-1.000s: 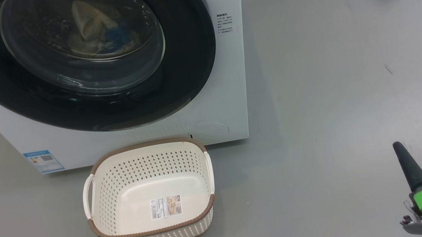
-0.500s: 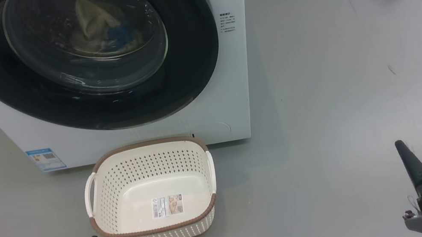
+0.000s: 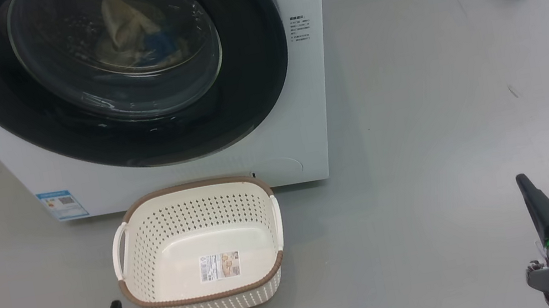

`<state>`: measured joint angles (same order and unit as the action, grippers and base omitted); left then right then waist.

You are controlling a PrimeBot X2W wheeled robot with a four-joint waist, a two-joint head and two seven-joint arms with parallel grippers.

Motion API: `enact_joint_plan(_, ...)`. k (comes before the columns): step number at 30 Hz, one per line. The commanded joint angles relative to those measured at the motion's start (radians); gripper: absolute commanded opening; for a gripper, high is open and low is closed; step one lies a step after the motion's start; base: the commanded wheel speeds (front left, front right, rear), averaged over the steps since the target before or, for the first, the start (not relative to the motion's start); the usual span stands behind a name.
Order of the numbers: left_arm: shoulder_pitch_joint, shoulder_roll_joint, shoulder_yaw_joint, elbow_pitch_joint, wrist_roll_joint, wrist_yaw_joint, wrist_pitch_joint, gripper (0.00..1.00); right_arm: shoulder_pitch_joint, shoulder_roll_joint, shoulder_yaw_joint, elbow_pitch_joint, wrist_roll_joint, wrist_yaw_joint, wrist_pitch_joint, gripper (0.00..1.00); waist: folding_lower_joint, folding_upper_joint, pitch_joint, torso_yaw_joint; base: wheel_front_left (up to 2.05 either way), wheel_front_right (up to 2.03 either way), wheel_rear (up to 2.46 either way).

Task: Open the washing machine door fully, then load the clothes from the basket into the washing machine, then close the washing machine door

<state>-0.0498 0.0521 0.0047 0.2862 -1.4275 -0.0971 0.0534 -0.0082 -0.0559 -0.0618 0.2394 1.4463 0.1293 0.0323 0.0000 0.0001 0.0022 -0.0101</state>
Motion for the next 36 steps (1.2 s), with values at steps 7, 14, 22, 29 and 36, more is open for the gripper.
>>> enact_joint_plan(7, -0.053, 0.008, 0.063, -0.039, -0.083, -0.017, 0.023, 0.00, -0.075, -0.023, 0.001, -0.016, 0.086, 0.001, 0.024, 0.00, 0.0000, -0.0001, 0.000, 0.004, 0.00, 0.00, 0.00)
enact_joint_plan(14, -0.056, 0.006, 0.088, -0.041, -0.157, -0.028, 0.043, 0.00, -0.090, -0.023, -0.008, -0.003, 0.162, 0.001, 0.041, 0.00, 0.0000, -0.0001, 0.001, 0.008, 0.00, 0.00, 0.00)
enact_joint_plan(22, -0.057, 0.005, 0.100, -0.041, -0.188, -0.034, 0.053, 0.00, -0.096, -0.021, -0.014, 0.003, 0.194, 0.001, 0.051, 0.00, 0.0000, -0.0001, 0.001, 0.010, 0.00, 0.00, 0.00)
enact_joint_plan(29, -0.058, 0.004, 0.101, -0.041, -0.188, -0.034, 0.053, 0.00, -0.097, -0.019, -0.018, 0.003, 0.191, 0.001, 0.053, 0.00, 0.0000, -0.0001, 0.001, 0.010, 0.00, 0.00, 0.00)
enact_joint_plan(36, -0.058, 0.004, 0.102, -0.041, -0.187, -0.034, 0.054, 0.00, -0.097, -0.017, -0.020, 0.004, 0.189, 0.001, 0.056, 0.00, 0.0000, -0.0001, 0.001, 0.010, 0.00, 0.00, 0.00)
